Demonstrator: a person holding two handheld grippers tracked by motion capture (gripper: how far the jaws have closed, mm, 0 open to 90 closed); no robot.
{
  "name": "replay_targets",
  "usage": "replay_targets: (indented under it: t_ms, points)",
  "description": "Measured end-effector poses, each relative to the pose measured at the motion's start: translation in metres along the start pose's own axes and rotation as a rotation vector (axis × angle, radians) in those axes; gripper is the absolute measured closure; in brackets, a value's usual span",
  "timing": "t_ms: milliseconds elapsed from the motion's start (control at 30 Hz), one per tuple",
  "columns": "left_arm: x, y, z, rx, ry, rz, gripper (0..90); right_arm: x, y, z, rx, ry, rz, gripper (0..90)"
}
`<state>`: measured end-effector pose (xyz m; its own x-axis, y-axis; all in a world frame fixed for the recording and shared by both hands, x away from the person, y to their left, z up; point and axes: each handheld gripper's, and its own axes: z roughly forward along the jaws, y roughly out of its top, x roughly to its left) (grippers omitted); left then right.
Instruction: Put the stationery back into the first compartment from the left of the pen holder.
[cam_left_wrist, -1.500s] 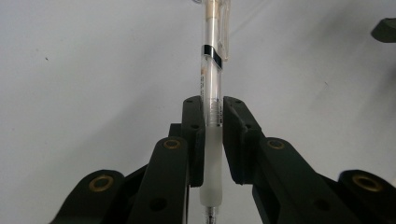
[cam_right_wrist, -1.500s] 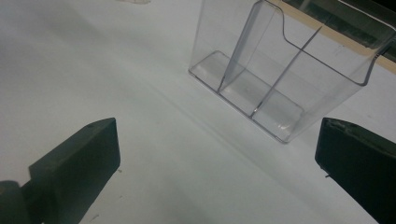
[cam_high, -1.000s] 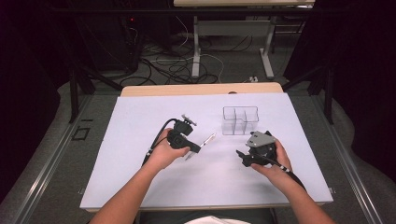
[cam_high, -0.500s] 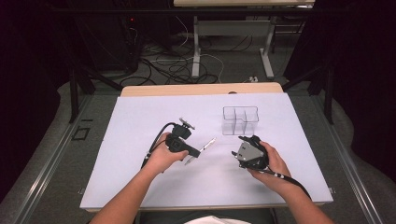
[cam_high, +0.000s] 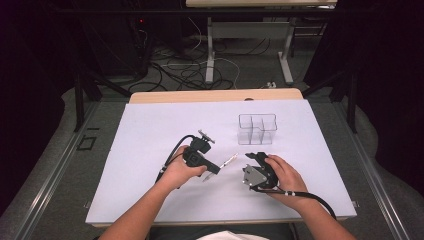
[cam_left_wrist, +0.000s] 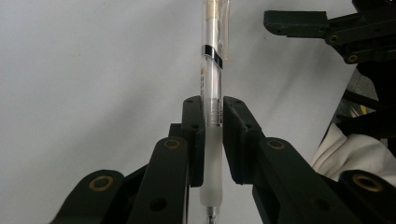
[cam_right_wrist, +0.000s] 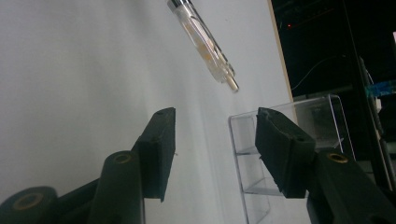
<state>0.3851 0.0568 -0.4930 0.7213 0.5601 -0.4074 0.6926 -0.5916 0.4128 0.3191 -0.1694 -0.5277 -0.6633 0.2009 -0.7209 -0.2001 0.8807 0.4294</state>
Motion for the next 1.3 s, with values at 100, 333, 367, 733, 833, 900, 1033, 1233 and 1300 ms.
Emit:
replay_targets:
  t_ms: [100, 333, 367, 733, 833, 900, 1033, 1233, 1300]
  points:
    - [-0.003, 0.001, 0.002, 0.006, -0.005, 0.009, 79.4, 0.002, 0.001, 0.000, 0.003, 0.004, -0.038, 52.4]
    - [-0.010, 0.002, 0.006, 0.016, -0.036, 0.032, 79.4, 0.006, 0.003, 0.001, 0.008, -0.004, -0.099, 57.2]
    - [-0.011, 0.002, 0.006, 0.019, -0.040, 0.034, 79.4, 0.006, 0.004, 0.001, 0.010, -0.014, -0.135, 58.2]
    - [-0.018, 0.003, 0.009, 0.028, -0.075, 0.036, 79.4, 0.013, 0.008, 0.002, 0.000, -0.027, -0.300, 63.1]
    - [-0.019, 0.004, 0.010, 0.031, -0.080, 0.039, 79.4, 0.014, 0.011, 0.001, 0.002, -0.033, -0.334, 65.1]
    - [-0.020, 0.004, 0.011, 0.032, -0.083, 0.043, 79.4, 0.016, 0.012, 0.001, -0.013, -0.032, -0.355, 67.1]
    - [-0.021, 0.006, 0.013, 0.029, -0.092, 0.031, 79.4, 0.019, 0.015, 0.001, -0.015, -0.029, -0.390, 71.1]
    - [-0.021, 0.009, 0.017, 0.027, -0.100, 0.022, 79.4, 0.021, 0.016, 0.004, -0.035, -0.026, -0.445, 73.2]
    - [-0.021, 0.010, 0.018, 0.027, -0.098, 0.017, 79.4, 0.021, 0.018, 0.003, -0.021, -0.022, -0.465, 73.7]
